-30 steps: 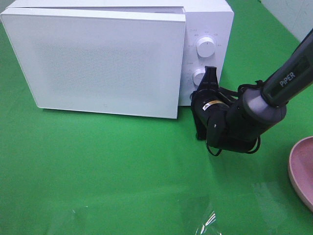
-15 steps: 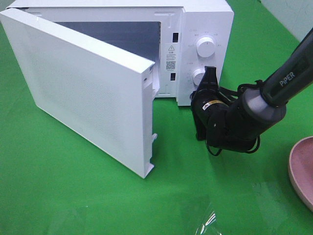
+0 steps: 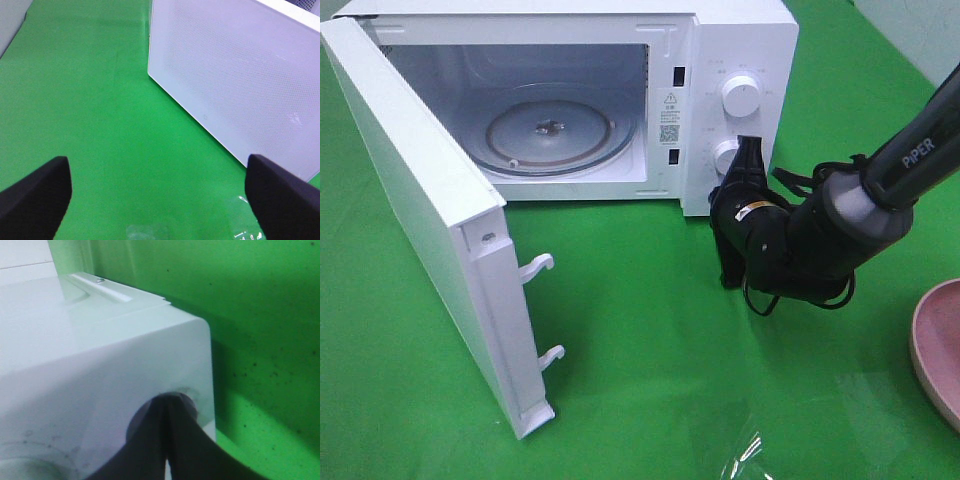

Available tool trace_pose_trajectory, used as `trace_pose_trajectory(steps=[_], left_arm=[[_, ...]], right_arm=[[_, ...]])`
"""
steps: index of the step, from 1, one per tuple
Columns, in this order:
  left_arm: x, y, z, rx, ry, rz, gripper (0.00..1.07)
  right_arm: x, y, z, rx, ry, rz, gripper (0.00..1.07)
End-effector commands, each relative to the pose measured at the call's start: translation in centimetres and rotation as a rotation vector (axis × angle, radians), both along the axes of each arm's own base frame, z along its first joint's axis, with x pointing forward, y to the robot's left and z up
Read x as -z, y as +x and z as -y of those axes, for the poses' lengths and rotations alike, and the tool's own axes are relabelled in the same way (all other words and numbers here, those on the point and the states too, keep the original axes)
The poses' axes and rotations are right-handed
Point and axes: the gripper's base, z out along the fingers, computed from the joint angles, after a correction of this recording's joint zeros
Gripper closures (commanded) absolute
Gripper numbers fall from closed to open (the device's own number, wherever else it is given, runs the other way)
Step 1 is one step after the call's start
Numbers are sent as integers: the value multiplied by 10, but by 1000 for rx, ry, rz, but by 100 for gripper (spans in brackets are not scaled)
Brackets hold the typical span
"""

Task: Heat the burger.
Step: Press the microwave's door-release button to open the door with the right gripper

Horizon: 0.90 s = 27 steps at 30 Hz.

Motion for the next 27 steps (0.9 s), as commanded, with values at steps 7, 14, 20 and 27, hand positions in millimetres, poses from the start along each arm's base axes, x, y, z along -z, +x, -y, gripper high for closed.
trace_pose_trajectory(steps=[7,14,20,27], left_arm=[[0,-2,1,3,-5,20,21],[0,-2,1,3,-5,20,21],[0,-2,1,3,-5,20,21],[0,-2,1,3,-5,20,21]], right_arm=[[-13,-10,-2,-47,5,-17,107],[-13,-24,-2,-89,-11,-102,107],[-34,-36,4,-154,-89,-101,107],[-61,-54,5,-315,-188,-155,106]])
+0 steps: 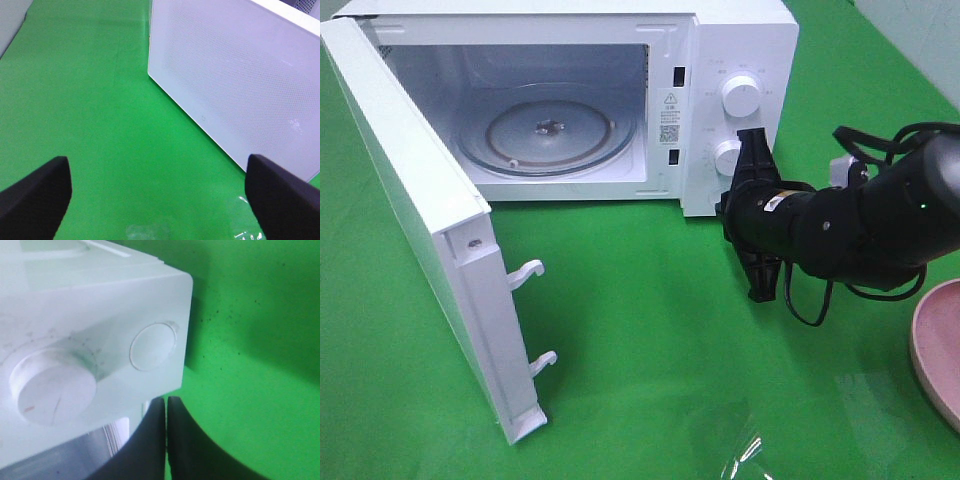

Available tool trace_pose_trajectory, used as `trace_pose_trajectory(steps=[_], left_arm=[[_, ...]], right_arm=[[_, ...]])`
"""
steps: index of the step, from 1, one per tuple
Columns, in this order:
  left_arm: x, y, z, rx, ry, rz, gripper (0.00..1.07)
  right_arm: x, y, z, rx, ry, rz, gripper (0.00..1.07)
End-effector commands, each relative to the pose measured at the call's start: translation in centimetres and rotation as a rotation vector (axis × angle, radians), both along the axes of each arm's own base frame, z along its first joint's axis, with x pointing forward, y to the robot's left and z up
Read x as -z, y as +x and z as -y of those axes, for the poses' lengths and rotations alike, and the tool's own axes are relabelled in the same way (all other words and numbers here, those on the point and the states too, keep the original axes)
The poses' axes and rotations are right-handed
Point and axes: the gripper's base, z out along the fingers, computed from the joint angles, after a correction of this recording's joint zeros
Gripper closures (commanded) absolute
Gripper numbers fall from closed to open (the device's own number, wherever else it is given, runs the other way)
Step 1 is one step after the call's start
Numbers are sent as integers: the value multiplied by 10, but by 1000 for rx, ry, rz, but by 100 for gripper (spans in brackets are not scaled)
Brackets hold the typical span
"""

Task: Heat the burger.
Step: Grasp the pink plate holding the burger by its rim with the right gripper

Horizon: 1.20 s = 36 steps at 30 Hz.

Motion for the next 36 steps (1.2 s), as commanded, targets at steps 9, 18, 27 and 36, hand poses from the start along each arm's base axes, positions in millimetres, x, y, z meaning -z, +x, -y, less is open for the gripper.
trace_pose_trajectory(steps=[9,18,27,36], left_arm=[[0,-2,1,3,-5,20,21],[0,-2,1,3,-5,20,21],[0,-2,1,3,-5,20,21],[0,-2,1,3,-5,20,21]], right_arm=[[-33,-24,-4,-374,-251,-63,102],[-37,-45,-4,-731,-472,-141,99],[-44,-67,9,-1060,-706,-242,96],[-60,-83,21,-1303,-860,-296,90]])
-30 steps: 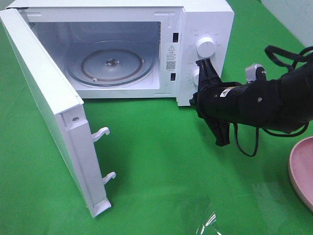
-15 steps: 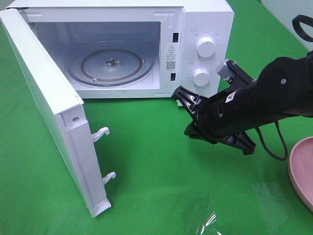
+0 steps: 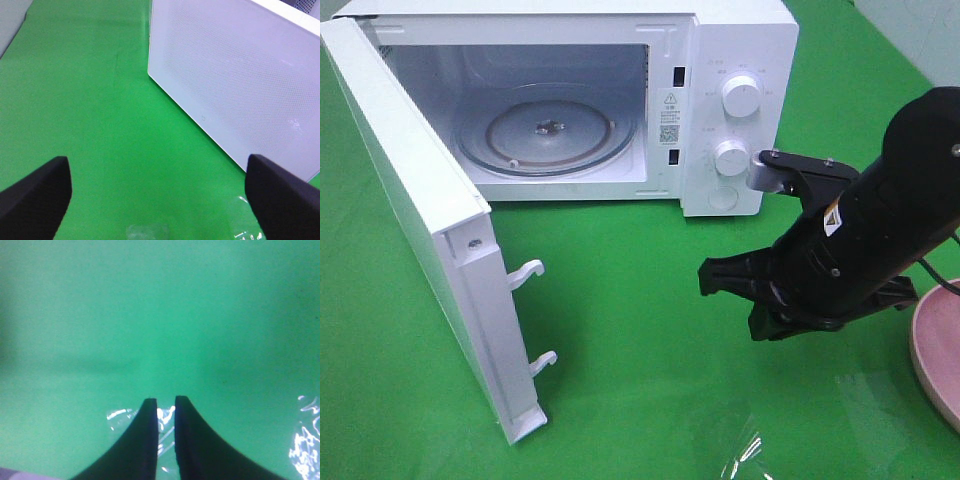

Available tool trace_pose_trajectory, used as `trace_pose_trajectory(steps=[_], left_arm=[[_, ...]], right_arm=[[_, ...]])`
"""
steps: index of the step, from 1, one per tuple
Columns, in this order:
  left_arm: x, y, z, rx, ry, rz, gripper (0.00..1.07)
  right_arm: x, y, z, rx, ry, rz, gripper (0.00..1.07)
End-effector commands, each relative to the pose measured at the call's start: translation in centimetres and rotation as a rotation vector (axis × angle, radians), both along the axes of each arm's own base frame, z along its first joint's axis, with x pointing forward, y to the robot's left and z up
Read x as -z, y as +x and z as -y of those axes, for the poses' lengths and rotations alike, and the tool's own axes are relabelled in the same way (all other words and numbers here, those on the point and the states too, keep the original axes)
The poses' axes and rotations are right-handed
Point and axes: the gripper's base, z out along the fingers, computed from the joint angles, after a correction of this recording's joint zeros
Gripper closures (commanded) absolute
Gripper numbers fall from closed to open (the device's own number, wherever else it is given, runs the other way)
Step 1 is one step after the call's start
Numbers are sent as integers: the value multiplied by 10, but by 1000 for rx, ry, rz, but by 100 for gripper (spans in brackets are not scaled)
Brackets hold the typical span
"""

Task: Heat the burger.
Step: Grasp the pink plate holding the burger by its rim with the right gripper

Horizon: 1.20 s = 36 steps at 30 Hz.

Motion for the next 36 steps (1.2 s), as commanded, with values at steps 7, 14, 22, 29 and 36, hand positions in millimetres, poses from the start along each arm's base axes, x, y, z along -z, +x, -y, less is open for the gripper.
trace_pose_trajectory(steps=[7,14,22,29,36], left_arm=[[0,-2,1,2,-6,20,21],[0,-2,1,2,-6,20,21],[0,-2,1,2,-6,20,21],[0,-2,1,2,-6,20,21],[0,-2,1,2,-6,20,21]], right_arm=[[-23,-16,11,-233,-77,-11,58],[-39,-25,20,-293,-108,12,20],[-39,-23,49,-222,-189,-101,19],[-39,-14,77,-120,-203,-126,25],[-39,-5,104,-50,-233,-113,33]])
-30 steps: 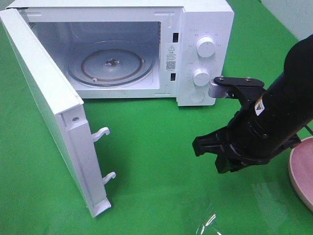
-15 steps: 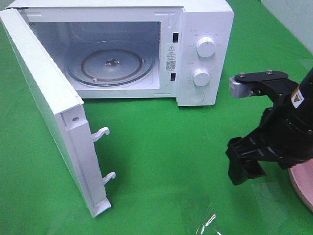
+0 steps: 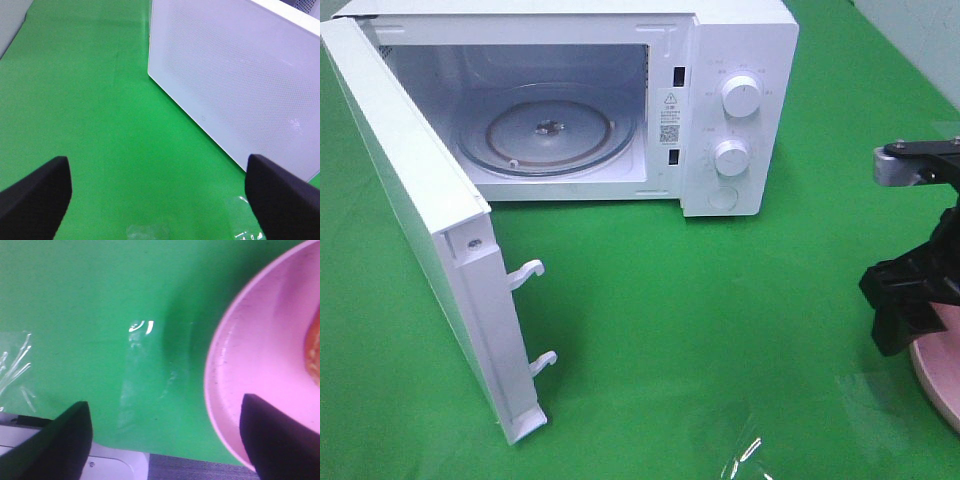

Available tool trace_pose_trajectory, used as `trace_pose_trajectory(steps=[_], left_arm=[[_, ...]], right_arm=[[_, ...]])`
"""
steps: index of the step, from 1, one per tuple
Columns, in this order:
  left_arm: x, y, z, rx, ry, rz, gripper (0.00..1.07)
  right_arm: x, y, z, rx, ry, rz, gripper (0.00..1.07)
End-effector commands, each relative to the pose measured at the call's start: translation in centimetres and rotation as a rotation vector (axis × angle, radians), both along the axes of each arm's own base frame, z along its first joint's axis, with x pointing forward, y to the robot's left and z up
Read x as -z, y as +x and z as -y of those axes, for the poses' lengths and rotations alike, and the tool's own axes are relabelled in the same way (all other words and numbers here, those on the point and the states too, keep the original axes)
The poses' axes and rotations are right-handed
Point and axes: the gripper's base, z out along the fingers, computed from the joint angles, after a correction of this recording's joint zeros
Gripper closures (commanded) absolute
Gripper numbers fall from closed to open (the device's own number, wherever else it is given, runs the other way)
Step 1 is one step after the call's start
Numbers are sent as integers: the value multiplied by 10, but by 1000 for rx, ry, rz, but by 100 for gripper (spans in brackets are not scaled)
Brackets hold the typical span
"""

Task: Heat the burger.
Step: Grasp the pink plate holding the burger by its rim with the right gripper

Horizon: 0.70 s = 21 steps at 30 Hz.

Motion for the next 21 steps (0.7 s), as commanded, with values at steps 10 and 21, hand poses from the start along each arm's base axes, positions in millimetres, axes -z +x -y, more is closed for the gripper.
trace_pose_trajectory(steps=[10,21], left_arm=[[0,-2,1,2,-7,20,21],[0,-2,1,2,-7,20,21]], right_arm=[[0,11,17,21,-20,97,32],[27,8,20,37,-41,112,31]])
